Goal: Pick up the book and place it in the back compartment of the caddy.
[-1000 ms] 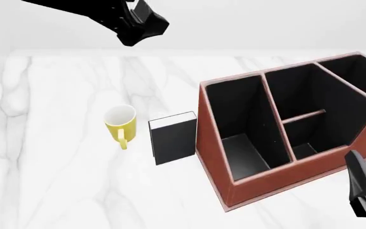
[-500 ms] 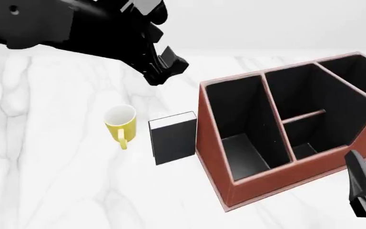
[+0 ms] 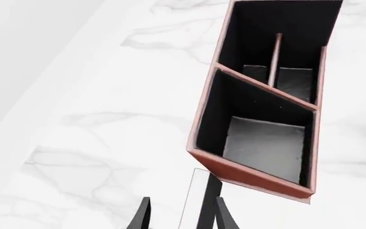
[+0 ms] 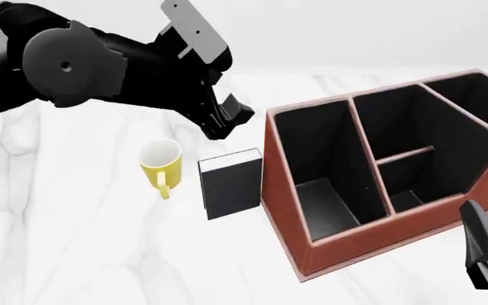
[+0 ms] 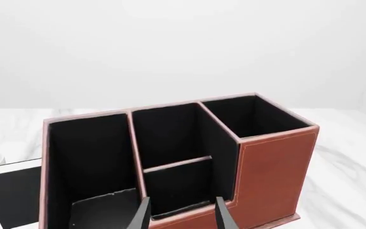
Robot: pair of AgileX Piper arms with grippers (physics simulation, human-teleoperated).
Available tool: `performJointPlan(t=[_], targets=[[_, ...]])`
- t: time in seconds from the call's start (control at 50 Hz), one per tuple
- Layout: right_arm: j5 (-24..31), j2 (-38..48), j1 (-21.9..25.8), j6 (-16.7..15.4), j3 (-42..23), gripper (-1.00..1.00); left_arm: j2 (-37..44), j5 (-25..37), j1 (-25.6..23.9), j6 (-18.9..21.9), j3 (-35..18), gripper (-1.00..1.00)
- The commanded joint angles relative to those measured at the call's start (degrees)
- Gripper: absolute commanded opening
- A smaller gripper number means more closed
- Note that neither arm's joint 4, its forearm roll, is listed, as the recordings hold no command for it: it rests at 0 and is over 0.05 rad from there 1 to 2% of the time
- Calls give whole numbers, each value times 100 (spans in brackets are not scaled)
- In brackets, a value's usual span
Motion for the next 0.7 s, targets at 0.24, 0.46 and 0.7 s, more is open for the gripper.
performJointPlan(t=[0.24, 0.46, 0.7], targets=[[15, -5, 6, 18, -2, 100, 174, -606, -69, -98, 529, 100], [11, -12, 20, -1, 0, 100, 161, -745, 7, -131, 757, 100], [22, -27, 20, -1, 0, 100, 344, -1171, 134, -63, 1085, 100]])
